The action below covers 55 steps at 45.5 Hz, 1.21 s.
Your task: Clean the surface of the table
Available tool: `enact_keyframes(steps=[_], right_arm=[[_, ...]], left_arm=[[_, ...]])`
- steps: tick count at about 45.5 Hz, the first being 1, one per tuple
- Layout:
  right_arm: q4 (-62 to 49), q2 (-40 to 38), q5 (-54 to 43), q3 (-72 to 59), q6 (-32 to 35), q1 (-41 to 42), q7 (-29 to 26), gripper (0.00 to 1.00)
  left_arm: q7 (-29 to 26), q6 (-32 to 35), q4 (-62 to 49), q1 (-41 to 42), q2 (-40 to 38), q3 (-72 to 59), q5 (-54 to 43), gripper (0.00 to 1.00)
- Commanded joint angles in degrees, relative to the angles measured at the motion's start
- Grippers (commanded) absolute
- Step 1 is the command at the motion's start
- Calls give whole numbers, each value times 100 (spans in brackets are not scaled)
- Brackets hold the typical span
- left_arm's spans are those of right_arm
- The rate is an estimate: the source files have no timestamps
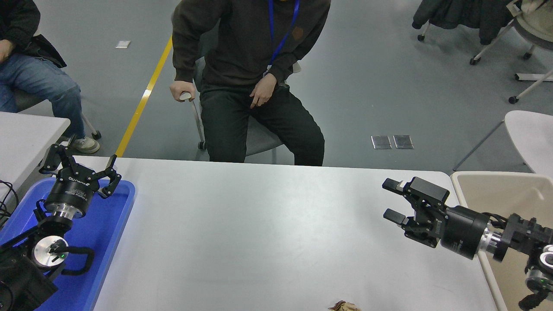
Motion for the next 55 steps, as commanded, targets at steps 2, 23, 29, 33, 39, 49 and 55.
enact_keyframes(steps=[2,23,29,33,39,49,55], right_arm=[[290,-94,-1741,-326,39,109,-208,99],[369,20,-3227,-1820,-5,927,-190,99],[378,99,-3402,-2286,-40,1383,-173,99],[351,135,-3666,-2576,-49,1717,-155,99],[220,187,-4176,-2919,-49,2025,-41,99],[132,442,-4721,-3314,-111,2202,82,99],[114,504,-5169,-3754,-427,2237,108,99]], left_arm=[[7,0,0,0,0,0,0,100],[-2,0,0,0,0,0,0,100],[-2,0,0,0,0,0,0,100],[-2,0,0,0,0,0,0,100],[-2,0,0,0,0,0,0,100],[7,0,0,0,0,0,0,100],[-2,0,0,0,0,0,0,100]])
